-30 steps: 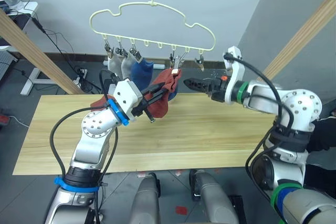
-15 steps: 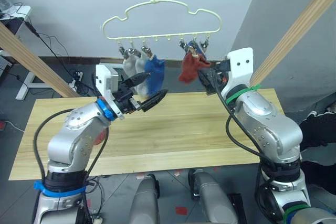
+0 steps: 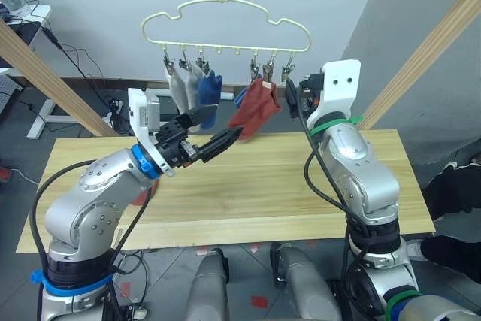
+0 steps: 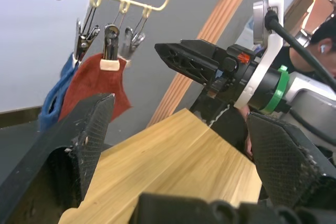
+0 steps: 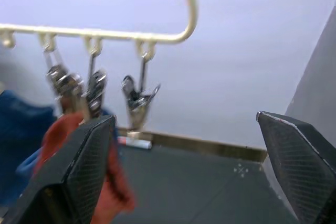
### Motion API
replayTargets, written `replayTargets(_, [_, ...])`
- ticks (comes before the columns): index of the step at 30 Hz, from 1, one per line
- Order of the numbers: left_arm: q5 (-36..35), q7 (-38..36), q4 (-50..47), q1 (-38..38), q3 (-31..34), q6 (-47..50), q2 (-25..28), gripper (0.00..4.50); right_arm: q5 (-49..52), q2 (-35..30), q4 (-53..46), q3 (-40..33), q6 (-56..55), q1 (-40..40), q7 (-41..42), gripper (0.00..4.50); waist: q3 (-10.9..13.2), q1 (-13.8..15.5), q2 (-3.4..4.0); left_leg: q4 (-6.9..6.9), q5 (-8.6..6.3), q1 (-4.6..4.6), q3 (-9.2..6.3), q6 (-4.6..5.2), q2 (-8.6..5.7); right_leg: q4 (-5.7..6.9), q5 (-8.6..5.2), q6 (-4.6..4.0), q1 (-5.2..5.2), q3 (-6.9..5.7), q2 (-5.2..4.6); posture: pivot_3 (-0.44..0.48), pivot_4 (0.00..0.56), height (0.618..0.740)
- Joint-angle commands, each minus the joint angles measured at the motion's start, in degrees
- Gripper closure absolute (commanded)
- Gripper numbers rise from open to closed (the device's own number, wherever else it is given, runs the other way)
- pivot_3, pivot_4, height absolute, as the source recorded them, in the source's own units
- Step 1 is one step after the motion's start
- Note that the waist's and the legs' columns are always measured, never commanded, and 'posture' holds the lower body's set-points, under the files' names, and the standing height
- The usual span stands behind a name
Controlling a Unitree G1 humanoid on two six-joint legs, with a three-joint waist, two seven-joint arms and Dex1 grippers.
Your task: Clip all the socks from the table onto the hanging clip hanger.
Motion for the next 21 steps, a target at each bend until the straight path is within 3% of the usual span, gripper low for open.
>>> replayTargets(1, [-3.56,0.91,-3.24,-1.4,2.91,-0.24,0.53,0.03,-1.13,2.21,-0.09,-0.36,-3.67,-2.0,-0.1,0.0,0.0,0.0,0.0,0.01,0.0,0.0,0.0,0.0,0.0,0.0,0.0,0.0,0.0,0.0,0.0,0.017,0.324,0.74])
replayTargets(8, [-4.03,1.24,-3.41,-1.64,3.11,-0.61,1.09,0.03,-2.71,3.9,3.44,-0.39,-6.93,-3.49,0.54,0.0,0.0,0.45,0.0,0.02,0.0,0.0,-0.02,0.0,-0.01,0.01,0.0,0.0,0.01,-0.02,-0.01,0.024,0.317,0.74])
replayTargets(13, [-2.29,0.68,-3.41,-0.82,2.49,-1.73,1.4,0.0,-3.74,4.48,5.54,-0.69,-8.26,-4.12,0.47,1.12,0.0,0.74,0.0,0.01,0.0,0.0,-0.01,0.0,-0.03,0.01,0.0,0.0,0.01,-0.03,-0.04,0.028,0.311,0.74])
replayTargets(21, [-1.34,0.41,-3.1,-0.38,1.89,-2.59,1.1,0.0,-5.29,5.03,7.57,-1.86,-9.94,-5.32,-0.39,1.12,0.0,0.76,0.0,0.02,0.0,0.0,-0.01,0.0,-0.03,0.02,0.0,0.0,0.01,-0.03,-0.05,0.026,0.31,0.74])
